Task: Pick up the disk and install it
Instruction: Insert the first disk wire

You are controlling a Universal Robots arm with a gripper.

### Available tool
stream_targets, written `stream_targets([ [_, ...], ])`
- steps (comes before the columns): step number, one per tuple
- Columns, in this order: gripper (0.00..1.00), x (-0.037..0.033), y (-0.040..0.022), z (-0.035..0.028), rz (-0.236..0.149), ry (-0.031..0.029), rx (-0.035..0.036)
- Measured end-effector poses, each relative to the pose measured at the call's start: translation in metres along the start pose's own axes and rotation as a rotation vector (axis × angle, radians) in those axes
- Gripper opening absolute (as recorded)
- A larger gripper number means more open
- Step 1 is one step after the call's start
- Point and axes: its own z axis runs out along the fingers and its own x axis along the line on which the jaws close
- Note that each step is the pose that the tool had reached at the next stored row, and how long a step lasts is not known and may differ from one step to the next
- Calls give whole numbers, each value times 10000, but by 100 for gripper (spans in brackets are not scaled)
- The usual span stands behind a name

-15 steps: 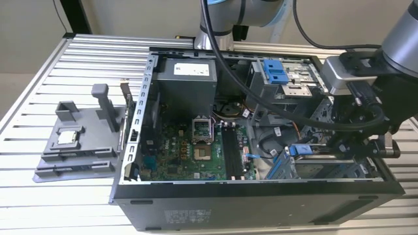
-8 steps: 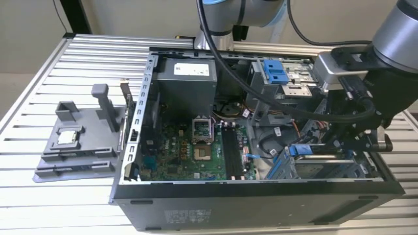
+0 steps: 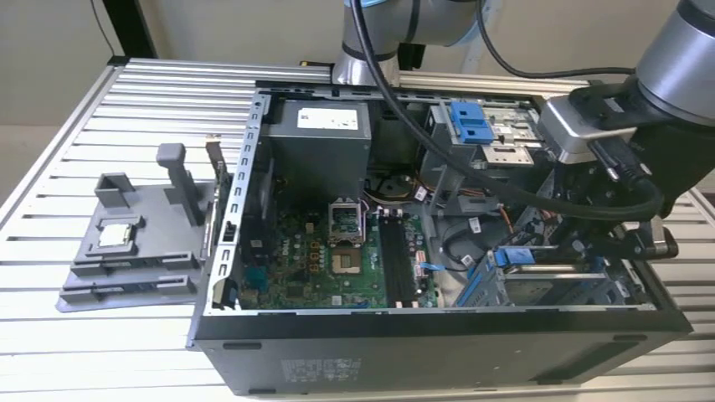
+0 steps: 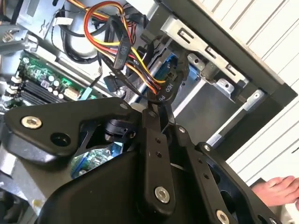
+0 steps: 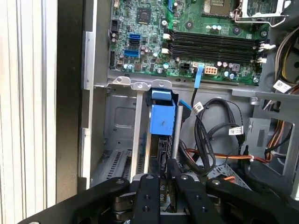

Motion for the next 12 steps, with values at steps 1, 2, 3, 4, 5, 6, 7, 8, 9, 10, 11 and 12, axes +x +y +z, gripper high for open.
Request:
stream_targets([
  [1,0,0,0,7,-31,14,52],
  [2,0,-1,0,14,-40,34,120],
  [3,0,-2,1,21,-41,56,183],
  [4,0,-2,4,23,-43,81,228],
  [5,0,-4,9,24,-46,113,254],
  [6,0,-6,16,26,-49,145,272],
  [7,0,-9,24,28,-51,178,282],
  [8,0,-10,35,29,-53,205,288],
  [9,0,-12,44,30,-55,230,293],
  [10,0,-16,54,31,-58,260,301],
  [11,0,-24,62,33,-60,291,314],
  [12,0,-35,66,35,-62,313,330],
])
